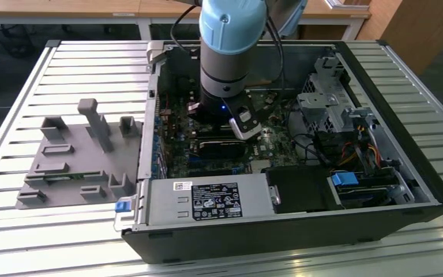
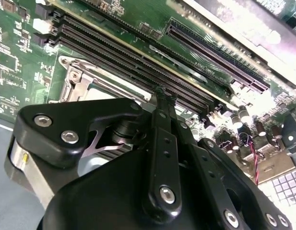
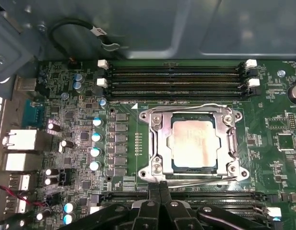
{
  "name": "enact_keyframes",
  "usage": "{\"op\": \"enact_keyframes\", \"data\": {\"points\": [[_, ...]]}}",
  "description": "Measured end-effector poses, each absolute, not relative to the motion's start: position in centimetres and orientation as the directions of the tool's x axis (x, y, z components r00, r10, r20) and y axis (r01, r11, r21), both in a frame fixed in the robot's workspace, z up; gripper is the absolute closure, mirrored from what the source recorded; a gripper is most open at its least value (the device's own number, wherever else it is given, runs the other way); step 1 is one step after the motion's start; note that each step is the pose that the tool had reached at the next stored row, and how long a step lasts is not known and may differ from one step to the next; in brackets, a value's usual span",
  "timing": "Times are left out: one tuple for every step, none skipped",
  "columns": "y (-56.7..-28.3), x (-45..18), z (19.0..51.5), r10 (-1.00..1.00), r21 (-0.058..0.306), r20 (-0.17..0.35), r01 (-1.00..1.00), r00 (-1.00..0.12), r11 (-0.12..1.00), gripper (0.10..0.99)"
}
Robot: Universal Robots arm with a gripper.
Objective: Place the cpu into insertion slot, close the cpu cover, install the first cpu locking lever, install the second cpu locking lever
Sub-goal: 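Install the second cpu locking lever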
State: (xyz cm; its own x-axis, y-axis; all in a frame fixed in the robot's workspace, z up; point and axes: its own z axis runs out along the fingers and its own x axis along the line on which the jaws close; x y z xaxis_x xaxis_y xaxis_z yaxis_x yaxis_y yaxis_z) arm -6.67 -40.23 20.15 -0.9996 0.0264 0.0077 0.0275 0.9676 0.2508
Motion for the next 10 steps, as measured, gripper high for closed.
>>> {"op": "enact_keyframes", "data": {"points": [[-40.2,-6.72,20.12,0.026,0.251,0.008,0.028,-1.0,0.968,0.98],[-40.17,-6.78,20.09,0.026,0.252,0.008,0.027,-1.0,0.967,0.98],[-40.15,-6.86,20.05,0.026,0.252,0.008,0.028,-1.0,0.967,0.98],[-40.12,-6.93,20.01,0.026,0.252,0.008,0.027,-1.0,0.967,0.98],[-40.09,-6.97,19.97,0.026,0.253,0.008,0.027,-1.0,0.967,0.98],[-40.04,-7.0,19.93,0.026,0.253,0.008,0.028,-1.0,0.967,0.98],[-39.97,-7.02,19.88,0.026,0.253,0.008,0.028,-1.0,0.967,0.98],[-39.91,-7.03,19.82,0.026,0.253,0.008,0.028,-1.0,0.967,0.98],[-39.86,-7.04,19.77,0.026,0.254,0.008,0.027,-1.0,0.967,0.98],[-39.8,-7.05,19.73,0.026,0.254,0.008,0.027,-1.0,0.967,0.98]]}}
